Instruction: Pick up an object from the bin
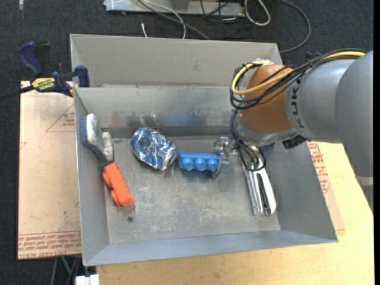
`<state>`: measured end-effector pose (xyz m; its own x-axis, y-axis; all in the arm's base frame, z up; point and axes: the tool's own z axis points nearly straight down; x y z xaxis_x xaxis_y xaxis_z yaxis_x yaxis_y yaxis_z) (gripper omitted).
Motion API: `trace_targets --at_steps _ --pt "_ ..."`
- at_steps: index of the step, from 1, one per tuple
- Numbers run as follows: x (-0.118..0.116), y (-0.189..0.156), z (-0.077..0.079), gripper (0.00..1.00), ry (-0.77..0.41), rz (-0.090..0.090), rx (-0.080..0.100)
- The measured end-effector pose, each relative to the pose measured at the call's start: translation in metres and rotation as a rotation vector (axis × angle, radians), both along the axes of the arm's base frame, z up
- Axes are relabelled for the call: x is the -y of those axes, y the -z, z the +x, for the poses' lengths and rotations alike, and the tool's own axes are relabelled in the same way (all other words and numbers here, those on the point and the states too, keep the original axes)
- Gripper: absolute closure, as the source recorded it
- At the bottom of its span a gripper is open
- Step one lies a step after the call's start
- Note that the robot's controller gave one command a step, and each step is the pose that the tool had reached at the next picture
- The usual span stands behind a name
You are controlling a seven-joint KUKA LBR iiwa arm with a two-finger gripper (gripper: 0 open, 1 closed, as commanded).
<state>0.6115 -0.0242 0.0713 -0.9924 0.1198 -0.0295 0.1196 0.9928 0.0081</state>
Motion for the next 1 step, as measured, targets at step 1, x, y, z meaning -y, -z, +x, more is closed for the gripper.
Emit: trace_targets --at_steps 1 --pt "0.0000 0.0000 0.0000 1.00 0.000 0.000 0.000"
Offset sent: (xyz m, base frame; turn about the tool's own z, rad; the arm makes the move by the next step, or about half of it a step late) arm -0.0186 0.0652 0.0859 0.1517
